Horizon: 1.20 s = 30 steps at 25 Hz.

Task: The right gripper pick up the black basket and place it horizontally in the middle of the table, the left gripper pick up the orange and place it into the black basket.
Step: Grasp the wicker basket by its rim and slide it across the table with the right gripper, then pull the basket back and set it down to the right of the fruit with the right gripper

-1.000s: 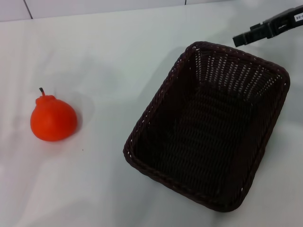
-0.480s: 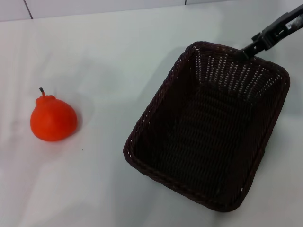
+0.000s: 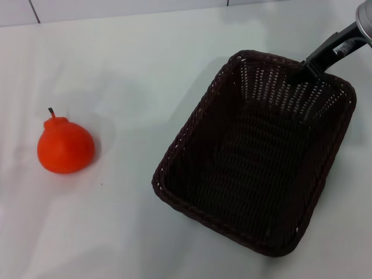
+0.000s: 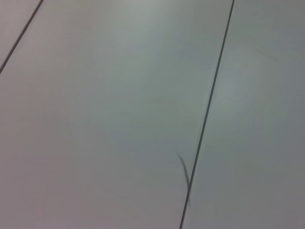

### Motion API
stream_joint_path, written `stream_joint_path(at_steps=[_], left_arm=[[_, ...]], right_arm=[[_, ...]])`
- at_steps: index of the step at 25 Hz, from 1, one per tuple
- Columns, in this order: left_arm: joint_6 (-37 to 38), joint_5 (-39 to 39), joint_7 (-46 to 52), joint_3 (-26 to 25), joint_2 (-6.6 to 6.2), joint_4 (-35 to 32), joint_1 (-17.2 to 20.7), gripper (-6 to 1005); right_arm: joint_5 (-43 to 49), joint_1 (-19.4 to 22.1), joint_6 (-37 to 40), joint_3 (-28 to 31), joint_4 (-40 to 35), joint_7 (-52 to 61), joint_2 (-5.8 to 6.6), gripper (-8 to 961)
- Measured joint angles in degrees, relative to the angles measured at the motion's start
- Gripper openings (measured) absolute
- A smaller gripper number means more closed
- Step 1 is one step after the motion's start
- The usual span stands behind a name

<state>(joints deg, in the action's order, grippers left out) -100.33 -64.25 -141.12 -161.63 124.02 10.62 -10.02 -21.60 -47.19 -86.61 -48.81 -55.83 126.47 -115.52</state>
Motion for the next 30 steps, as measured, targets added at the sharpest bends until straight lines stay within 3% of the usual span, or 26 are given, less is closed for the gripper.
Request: stream_joint_path(at_steps=[7,11,19,24,30], left_arm=[[0.39,0.00,-0.12,0.00,-0.03,-0.68,0.21,825],[0.53,0.00,-0.20,0.00,-0.02,-0.70,0.49,824],[1.01,0.00,-0.26,-0.43,0.00,-0.70,0.79,825],[1.57,-0.04,-0.33,-0.51,-0.05,-0.66,0.43,824],[2.40,-0.08,-0.29,-0.24,-0.08,-0.39,0.06,824]], right_arm=[[-0.81,0.63,-1.30,1.11,-0.13,-0.32,0.51,392],[-4.90,1.41,-4.32,4.39,0.76,-0.41,2.44,243],[-14.54,5.42,-9.65,11.74,6.37,-1.69,6.56,227],[-21.64,6.88,-9.79,14.88,15.14,-2.69,9.56,211],[-25.17,8.24,-9.21,20.97,20.31,-3.39,9.93,201]])
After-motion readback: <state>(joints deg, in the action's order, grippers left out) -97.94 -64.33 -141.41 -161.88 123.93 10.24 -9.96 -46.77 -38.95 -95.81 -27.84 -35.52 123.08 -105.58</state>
